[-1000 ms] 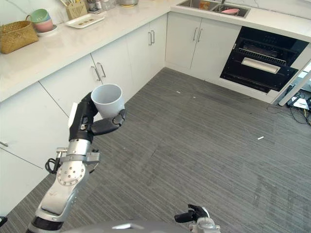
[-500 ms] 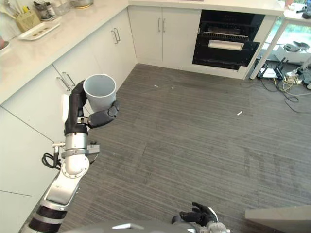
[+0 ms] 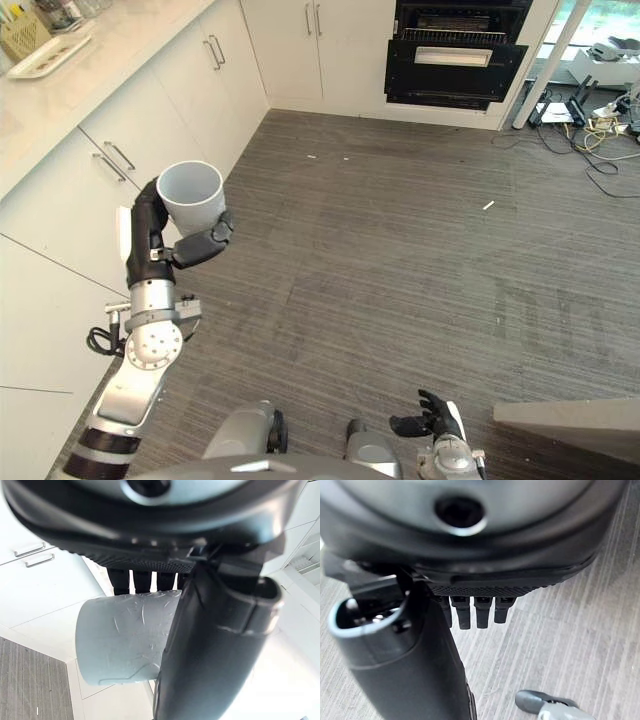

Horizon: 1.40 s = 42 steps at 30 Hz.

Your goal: Place the dishes in the dishwasher.

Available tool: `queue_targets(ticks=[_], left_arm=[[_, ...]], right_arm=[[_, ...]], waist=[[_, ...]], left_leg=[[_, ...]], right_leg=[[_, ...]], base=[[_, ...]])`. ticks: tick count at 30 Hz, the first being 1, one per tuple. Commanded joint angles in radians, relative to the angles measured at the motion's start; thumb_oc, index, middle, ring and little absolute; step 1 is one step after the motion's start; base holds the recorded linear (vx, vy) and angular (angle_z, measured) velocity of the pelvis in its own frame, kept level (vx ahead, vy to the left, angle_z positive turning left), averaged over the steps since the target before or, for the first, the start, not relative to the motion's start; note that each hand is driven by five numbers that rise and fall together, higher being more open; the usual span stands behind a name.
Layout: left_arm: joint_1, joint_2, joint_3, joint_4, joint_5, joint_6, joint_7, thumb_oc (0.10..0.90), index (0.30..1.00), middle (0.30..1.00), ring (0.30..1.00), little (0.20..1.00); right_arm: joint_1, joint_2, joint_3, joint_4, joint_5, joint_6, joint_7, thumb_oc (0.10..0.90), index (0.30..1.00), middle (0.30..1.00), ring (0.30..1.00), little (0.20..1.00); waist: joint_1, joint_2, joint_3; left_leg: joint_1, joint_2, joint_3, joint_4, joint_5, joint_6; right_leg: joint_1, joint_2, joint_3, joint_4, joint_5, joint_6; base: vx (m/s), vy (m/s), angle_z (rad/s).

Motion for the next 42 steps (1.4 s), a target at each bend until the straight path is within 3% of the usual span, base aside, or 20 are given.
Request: queue_targets(ticks=[1, 5, 7, 11, 13, 15, 18, 20, 21, 25, 29, 31, 32, 33, 34, 35, 36, 39, 40, 42], left_arm=[[-0.011, 0.043, 0.087, -0.119, 0.076, -0.094, 0.039, 0.400, 0.300, 0.300, 0.300, 0.300], [0.020, 0.033, 0.142, -0.114, 0.053, -0.087, 0.041, 0.400, 0.300, 0.300, 0.300, 0.300], [-0.006, 0.026, 0.130, -0.120, 0.042, -0.085, 0.044, 0.400, 0.300, 0.300, 0.300, 0.300], [-0.033, 0.048, 0.104, -0.146, 0.049, -0.076, 0.032, 0.400, 0.300, 0.300, 0.300, 0.300], [-0.044, 0.059, 0.091, -0.157, 0.051, -0.071, 0.019, 0.400, 0.300, 0.300, 0.300, 0.300], [-0.071, 0.085, 0.063, -0.153, 0.070, -0.061, -0.005, 0.400, 0.300, 0.300, 0.300, 0.300], [-0.084, 0.096, 0.029, -0.127, 0.076, -0.059, -0.052, 0.400, 0.300, 0.300, 0.300, 0.300], [-0.077, 0.074, 0.017, -0.113, 0.052, -0.062, -0.062, 0.400, 0.300, 0.300, 0.300, 0.300], [-0.069, 0.057, 0.012, -0.116, 0.045, -0.069, -0.059, 0.400, 0.300, 0.300, 0.300, 0.300], [-0.065, 0.025, -0.001, -0.117, 0.021, -0.077, -0.076, 0.400, 0.300, 0.300, 0.300, 0.300], [-0.055, 0.011, 0.013, -0.112, 0.023, -0.063, -0.101, 0.400, 0.300, 0.300, 0.300, 0.300], [-0.041, 0.000, 0.012, -0.124, 0.009, -0.065, -0.127, 0.400, 0.300, 0.300, 0.300, 0.300], [-0.018, -0.004, 0.009, -0.127, -0.006, -0.082, -0.139, 0.400, 0.300, 0.300, 0.300, 0.300], [-0.017, -0.004, 0.009, -0.127, -0.006, -0.082, -0.139, 0.400, 0.300, 0.300, 0.300, 0.300], [0.001, -0.013, 0.019, -0.130, -0.040, -0.098, -0.149, 0.400, 0.300, 0.300, 0.300, 0.300], [0.001, -0.013, 0.019, -0.130, -0.040, -0.098, -0.149, 0.400, 0.300, 0.300, 0.300, 0.300], [0.011, -0.004, 0.017, -0.126, -0.073, -0.103, -0.160, 0.400, 0.300, 0.300, 0.300, 0.300], [0.022, 0.006, 0.019, -0.118, -0.083, -0.100, -0.169, 0.400, 0.300, 0.300, 0.300, 0.300], [0.032, 0.003, 0.021, -0.117, -0.089, -0.098, -0.172, 0.400, 0.300, 0.300, 0.300, 0.300], [0.059, -0.005, 0.045, -0.110, -0.105, -0.085, -0.180, 0.400, 0.300, 0.300, 0.300, 0.300]], right_arm=[[0.019, -0.015, 0.030, -0.044, -0.027, -0.052, -0.011, 0.800, 0.900, 0.900, 0.900, 0.900], [0.000, -0.014, 0.038, -0.075, -0.043, -0.033, 0.008, 0.800, 0.900, 0.900, 0.900, 0.900], [0.004, 0.004, 0.020, -0.093, -0.031, -0.035, 0.004, 0.800, 0.900, 0.900, 0.900, 0.900], [0.009, 0.036, 0.018, -0.056, -0.028, -0.019, 0.021, 0.800, 0.900, 0.900, 0.900, 0.900], [0.012, 0.039, 0.026, -0.046, -0.036, -0.007, 0.028, 0.800, 0.900, 0.900, 0.900, 0.900], [0.029, 0.030, 0.044, -0.046, -0.057, 0.000, 0.040, 0.800, 0.900, 0.900, 0.900, 0.900], [0.027, 0.014, 0.027, -0.039, -0.056, 0.007, 0.046, 0.800, 0.900, 0.900, 0.900, 0.900], [0.029, 0.008, -0.028, -0.045, -0.005, -0.007, 0.053, 0.800, 0.900, 0.900, 0.900, 0.900], [0.042, 0.004, -0.100, -0.060, 0.079, -0.019, 0.076, 0.800, 0.900, 0.900, 0.900, 0.900], [0.073, -0.008, -0.148, -0.088, 0.140, -0.032, 0.083, 0.800, 0.900, 0.900, 0.900, 0.900], [0.085, -0.015, -0.187, -0.126, 0.176, -0.031, 0.103, 0.800, 0.900, 0.900, 0.900, 0.900], [0.090, -0.015, -0.221, -0.185, 0.226, -0.037, 0.109, 0.800, 0.900, 0.900, 0.900, 0.900], [0.110, -0.041, -0.234, -0.231, 0.240, -0.043, 0.128, 0.800, 0.900, 0.900, 0.900, 0.900], [0.111, -0.040, -0.234, -0.232, 0.240, -0.043, 0.128, 0.800, 0.900, 0.900, 0.900, 0.900], [0.101, -0.072, -0.236, -0.277, 0.244, -0.039, 0.134, 0.800, 0.900, 0.900, 0.900, 0.900], [0.101, -0.072, -0.236, -0.277, 0.244, -0.039, 0.134, 0.800, 0.900, 0.900, 0.900, 0.900], [0.095, -0.101, -0.217, -0.310, 0.225, -0.034, 0.133, 0.800, 0.900, 0.900, 0.900, 0.900], [0.109, -0.107, -0.210, -0.341, 0.213, -0.030, 0.123, 0.800, 0.900, 0.900, 0.900, 0.900], [0.110, -0.111, -0.210, -0.357, 0.209, -0.028, 0.121, 0.800, 0.900, 0.900, 0.900, 0.900], [0.106, -0.113, -0.236, -0.392, 0.224, -0.022, 0.124, 0.800, 0.900, 0.900, 0.900, 0.900]], waist=[[0.030, 0.002, -0.084], [0.080, -0.004, -0.120], [0.097, -0.009, -0.150], [0.092, -0.055, -0.177], [0.089, -0.054, -0.177], [0.061, -0.023, -0.162], [-0.004, 0.000, -0.112], [-0.062, 0.007, -0.088], [-0.101, 0.000, -0.084], [-0.169, -0.038, -0.094], [-0.188, -0.032, -0.114], [-0.193, -0.022, -0.135], [-0.217, -0.018, -0.136], [-0.216, -0.015, -0.137], [-0.189, -0.056, -0.119], [-0.189, -0.056, -0.119], [-0.150, -0.096, -0.088], [-0.122, -0.106, -0.076], [-0.111, -0.102, -0.072], [-0.094, -0.062, -0.071]], left_leg=[[-0.014, 0.068, 0.013, -0.288, 0.101, -0.013], [-0.067, 0.119, -0.011, -0.383, 0.145, -0.040], [-0.051, 0.120, 0.012, -0.395, 0.230, -0.036], [0.014, 0.033, 0.006, -0.396, 0.184, 0.024], [0.032, 0.022, 0.002, -0.396, 0.167, 0.040], [0.083, 0.018, -0.027, -0.396, 0.119, 0.076], [0.183, -0.013, -0.079, -0.396, 0.052, 0.108], [0.247, -0.037, -0.128, -0.396, 0.026, 0.100], [0.295, -0.061, -0.164, -0.396, -0.002, 0.084], [0.406, -0.097, -0.239, -0.396, -0.093, 0.068], [0.492, -0.076, -0.243, -0.396, -0.129, 0.054], [0.525, -0.078, -0.223, -0.337, -0.088, 0.052], [0.473, -0.116, -0.196, -0.153, 0.004, -0.030], [0.472, -0.113, -0.195, -0.151, -0.001, -0.031], [0.329, -0.153, -0.122, 0.142, 0.113, -0.140], [0.329, -0.153, -0.122, 0.142, 0.113, -0.140], [0.218, -0.138, -0.024, 0.322, 0.095, -0.140], [0.146, -0.052, 0.049, 0.322, 0.083, -0.140], [0.130, -0.026, 0.061, 0.287, 0.076, -0.137], [0.139, 0.112, 0.052, -0.036, 0.022, -0.074]], right_leg=[[0.182, 0.009, -0.032, -0.109, -0.034, 0.109], [0.266, -0.025, 0.029, -0.092, -0.090, 0.144], [0.234, -0.040, 0.030, -0.013, -0.069, 0.176], [0.142, -0.076, 0.050, 0.197, 0.239, 0.265], [0.110, -0.071, 0.047, 0.285, 0.316, 0.279], [0.024, -0.026, 0.044, 0.523, 0.364, 0.277], [-0.123, 0.035, 0.010, 0.687, 0.287, 0.260], [-0.247, 0.104, -0.012, 0.657, 0.189, 0.233], [-0.327, 0.123, -0.069, 0.471, 0.133, 0.201], [-0.345, 0.098, -0.201, 0.093, 0.170, 0.175], [-0.335, 0.065, -0.354, -0.005, 0.219, 0.169], [-0.271, 0.078, -0.328, -0.007, 0.204, 0.129], [-0.221, 0.093, -0.250, -0.007, 0.203, 0.095], [-0.220, 0.097, -0.250, -0.008, 0.201, 0.094], [-0.140, 0.037, -0.226, -0.058, 0.204, 0.101], [-0.140, 0.037, -0.226, -0.058, 0.204, 0.101], [-0.063, -0.001, -0.190, -0.101, 0.192, 0.092], [-0.019, -0.009, -0.164, -0.129, 0.178, 0.089], [-0.012, -0.011, -0.154, -0.129, 0.171, 0.093], [0.005, -0.017, -0.128, -0.129, 0.135, 0.136]], base=[[0.51, 0.145, -0.37], [0.50, 0.188, -0.48], [0.50, 0.314, -0.81], [0.34, 0.269, -0.43], [0.24, 0.238, 0.39], [0.40, 0.360, 0.31], [0.50, 0.319, 0.48], [0.70, 0.220, 0.77], [0.80, 0.149, 1.13], [0.60, 0.025, 1.27], [0.43, -0.032, 0.58], [0.48, 0.014, -0.25], [0.37, 0.045, 0.01], [0.49, 0.028, -0.07], [0.29, -0.005, -0.10], [0.50, -0.036, -0.27], [0.36, -0.068, -0.08], [0.30, -0.038, -0.35], [0.40, 0.171, -0.66], [0.50, 0.320, -1.08]])
